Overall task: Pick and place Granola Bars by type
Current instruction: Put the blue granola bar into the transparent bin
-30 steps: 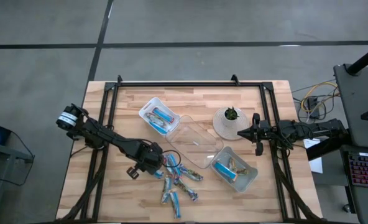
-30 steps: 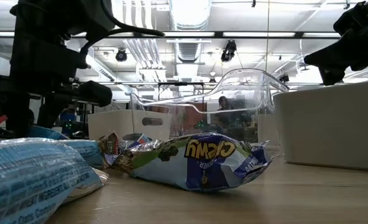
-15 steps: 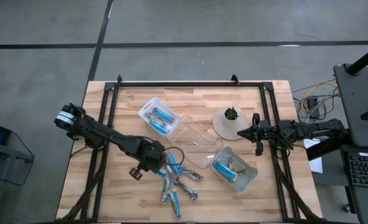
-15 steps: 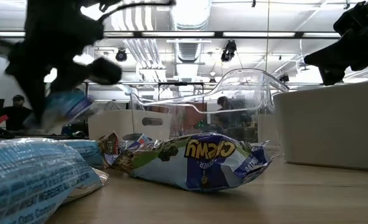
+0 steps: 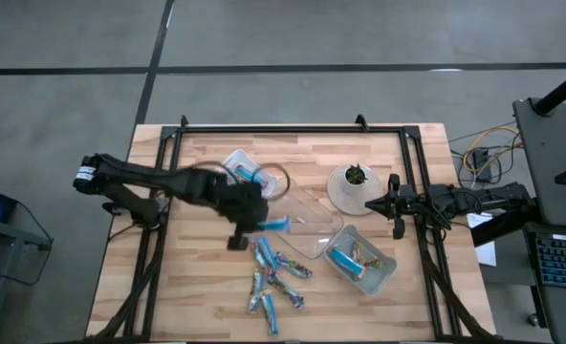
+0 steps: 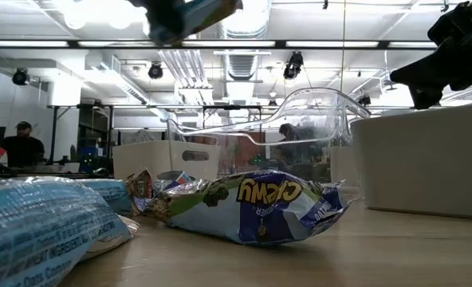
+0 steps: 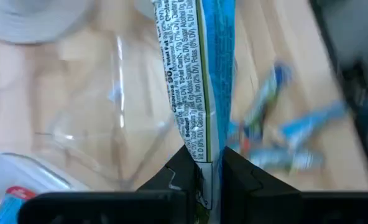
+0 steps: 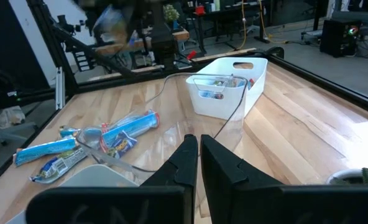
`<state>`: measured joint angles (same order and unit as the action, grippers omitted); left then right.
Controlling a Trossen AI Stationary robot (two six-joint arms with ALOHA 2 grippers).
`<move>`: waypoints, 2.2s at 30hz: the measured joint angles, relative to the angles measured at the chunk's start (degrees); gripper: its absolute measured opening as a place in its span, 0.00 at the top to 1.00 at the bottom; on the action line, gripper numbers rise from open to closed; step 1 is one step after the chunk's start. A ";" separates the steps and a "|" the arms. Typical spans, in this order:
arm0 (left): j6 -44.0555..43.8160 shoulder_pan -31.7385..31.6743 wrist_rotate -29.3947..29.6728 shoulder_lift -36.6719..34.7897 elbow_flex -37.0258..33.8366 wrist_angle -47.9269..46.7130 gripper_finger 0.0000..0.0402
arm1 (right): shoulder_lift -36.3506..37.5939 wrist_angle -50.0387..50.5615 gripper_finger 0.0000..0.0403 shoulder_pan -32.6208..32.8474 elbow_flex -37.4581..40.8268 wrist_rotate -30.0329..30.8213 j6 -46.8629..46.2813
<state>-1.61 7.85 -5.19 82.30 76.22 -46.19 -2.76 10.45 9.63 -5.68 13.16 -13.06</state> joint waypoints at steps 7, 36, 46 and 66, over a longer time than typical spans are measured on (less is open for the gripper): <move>-17.70 -6.70 -2.55 1.12 5.55 0.95 0.93 | 0.02 0.01 0.97 -0.01 0.00 -0.01 0.00; -37.43 -12.40 -4.07 14.84 4.12 12.29 0.93 | 0.02 0.03 0.97 -0.02 0.00 -0.08 0.00; -37.74 -13.78 -3.73 15.91 4.12 9.24 0.93 | 0.02 0.01 0.97 0.00 0.00 -0.07 0.00; -39.46 -12.22 -3.76 15.91 -0.19 7.69 0.93 | 0.04 0.03 0.97 -0.01 0.00 -0.07 0.00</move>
<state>-41.06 -4.37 -8.95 98.21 76.03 -38.49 -2.72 10.47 9.62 -5.69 13.09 -13.06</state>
